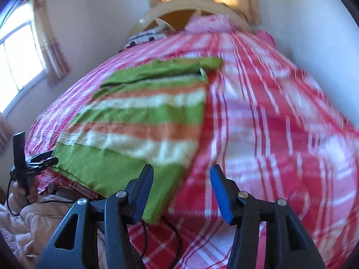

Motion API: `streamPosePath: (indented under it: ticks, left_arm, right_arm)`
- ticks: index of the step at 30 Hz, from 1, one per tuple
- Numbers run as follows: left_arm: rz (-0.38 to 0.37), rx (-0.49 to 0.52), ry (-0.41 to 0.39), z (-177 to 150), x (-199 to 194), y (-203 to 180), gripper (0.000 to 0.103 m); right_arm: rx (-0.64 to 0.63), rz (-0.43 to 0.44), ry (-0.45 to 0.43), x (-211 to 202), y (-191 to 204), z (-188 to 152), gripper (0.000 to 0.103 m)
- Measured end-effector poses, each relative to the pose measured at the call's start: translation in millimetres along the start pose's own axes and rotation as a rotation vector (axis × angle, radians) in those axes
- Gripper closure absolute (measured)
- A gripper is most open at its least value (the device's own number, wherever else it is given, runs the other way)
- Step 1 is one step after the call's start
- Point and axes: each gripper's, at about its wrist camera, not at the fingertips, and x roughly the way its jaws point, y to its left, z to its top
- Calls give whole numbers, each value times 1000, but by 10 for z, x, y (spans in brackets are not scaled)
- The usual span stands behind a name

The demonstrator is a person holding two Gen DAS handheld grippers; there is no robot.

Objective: Fold small clothes

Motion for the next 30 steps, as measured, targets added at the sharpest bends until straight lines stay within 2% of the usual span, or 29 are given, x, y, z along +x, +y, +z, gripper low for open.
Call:
streamPosePath:
  ticks: [3,5,8,11,16,22,23,24,25,26,30]
  left_arm:
    - [-30,-34,-12,-21,-41,47,15]
    - [-58,-55,-14,-30,-66,67,29]
    - [-58,-44,-3,-38,-79,35,39]
    - [-83,-31,9,-56,-90,0,39]
    - [-92,-42,10,-60,-82,10,34]
    - [-56,-35,3,-75,-81,-51,37]
    - [-50,-27,2,-78,-84,-65,46]
    - [-41,-17,3,-87,-89,-88,54]
    - [-16,-17,3,-87,-88,-86,68]
    - [-1,-25,3,-81,-86,-66,76]
    - [-53,-92,5,-48,-118,57,89]
  right_arm:
    - [37,24,43,119,-65,-127,49]
    - [26,22,36,128,-39,-158,49]
    - [13,48,57,145,30,-154,49]
    - [-18,83,55,115,137,-137,49]
    - [-86,22,107,216,291,-180,49]
    - [-122,-20,90,250,399,-205,49]
    - [-147,-42,90,259,432,-211,57]
    - [-171,-68,90,269,459,-210,69]
    - [-187,-73,90,270,482,-204,79]
    - [-169,-41,102,273,464,-190,94]
    - [-89,9,112,270,363,-153,95]
